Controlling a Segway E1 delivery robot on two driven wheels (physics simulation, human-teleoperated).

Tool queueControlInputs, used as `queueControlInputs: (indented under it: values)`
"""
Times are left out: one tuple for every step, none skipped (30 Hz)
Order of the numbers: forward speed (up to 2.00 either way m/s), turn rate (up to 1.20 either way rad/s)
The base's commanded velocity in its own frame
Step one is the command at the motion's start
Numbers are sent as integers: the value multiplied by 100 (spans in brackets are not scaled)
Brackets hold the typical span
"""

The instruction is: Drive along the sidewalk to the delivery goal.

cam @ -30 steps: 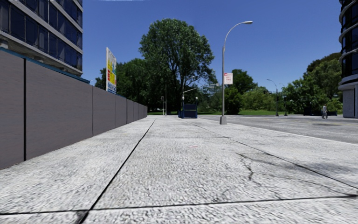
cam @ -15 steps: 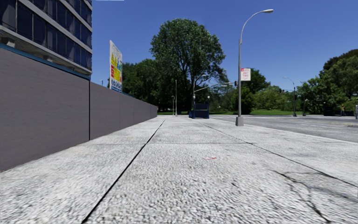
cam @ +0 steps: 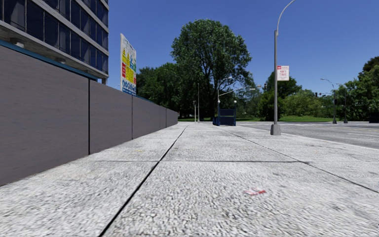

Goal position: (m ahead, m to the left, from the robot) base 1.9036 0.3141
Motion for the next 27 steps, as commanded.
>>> queueControlInputs:
  values:
    - [197,0]
    - [197,0]
    - [197,0]
    - [197,0]
    - [197,0]
    - [197,0]
    - [197,0]
    - [197,0]
    - [197,0]
    - [197,0]
    - [196,0]
    - [195,0]
    - [188,7]
    - [188,7]
    - [180,13]
    - [174,16]
    - [174,16]
    - [165,19]
    - [109,0]
    - [83,0]
    - [66,0]
    - [66,0]
    - [54,0]
    - [49,0]
    - [49,0]
    - [40,0]
    - [29,0]
